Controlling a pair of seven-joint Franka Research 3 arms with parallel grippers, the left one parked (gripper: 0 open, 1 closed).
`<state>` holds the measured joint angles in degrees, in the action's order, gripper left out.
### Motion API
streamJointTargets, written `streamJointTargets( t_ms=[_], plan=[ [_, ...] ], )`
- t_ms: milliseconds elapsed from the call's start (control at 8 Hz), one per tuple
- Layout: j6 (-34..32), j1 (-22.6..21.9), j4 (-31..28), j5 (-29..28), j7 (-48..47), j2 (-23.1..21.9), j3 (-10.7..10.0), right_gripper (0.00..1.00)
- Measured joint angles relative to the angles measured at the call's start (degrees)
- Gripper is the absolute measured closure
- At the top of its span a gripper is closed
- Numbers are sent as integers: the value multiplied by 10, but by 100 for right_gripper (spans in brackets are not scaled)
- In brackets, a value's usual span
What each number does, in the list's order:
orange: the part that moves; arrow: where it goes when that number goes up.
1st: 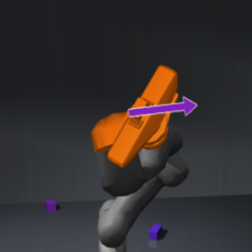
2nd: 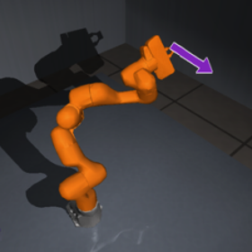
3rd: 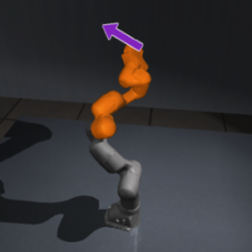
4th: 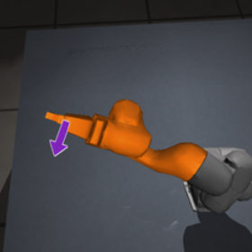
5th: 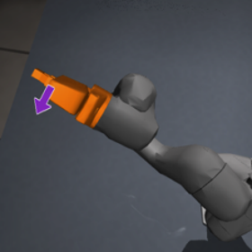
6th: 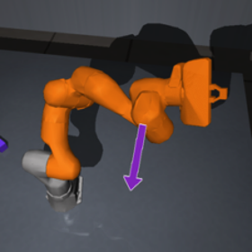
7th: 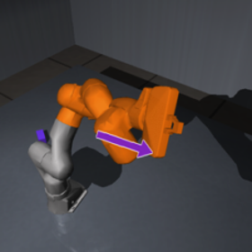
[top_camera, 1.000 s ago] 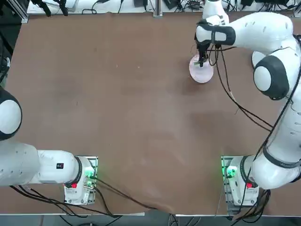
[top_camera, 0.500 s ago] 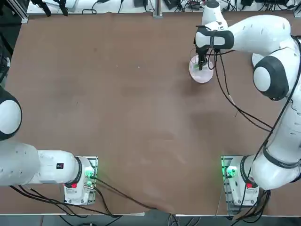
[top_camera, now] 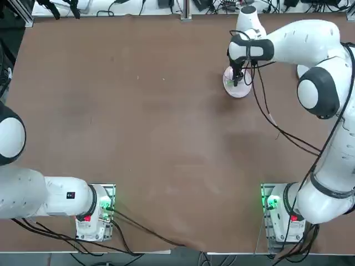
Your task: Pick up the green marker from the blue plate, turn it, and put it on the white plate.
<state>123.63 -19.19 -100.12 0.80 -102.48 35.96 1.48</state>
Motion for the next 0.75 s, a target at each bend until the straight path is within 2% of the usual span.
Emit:
streamJointTargets(
  t_ms=[125,250,375,625,750],
  plan=[
    [0,0,0,1,0,0,-1,72],
    [0,0,0,2,0,0,-1,57],
    [0,0,2,4,2,-1,-2,37],
    [-23,0,8,6,49,-19,-5,2],
    [-44,1,13,6,94,-41,-9,0]
  ],
)
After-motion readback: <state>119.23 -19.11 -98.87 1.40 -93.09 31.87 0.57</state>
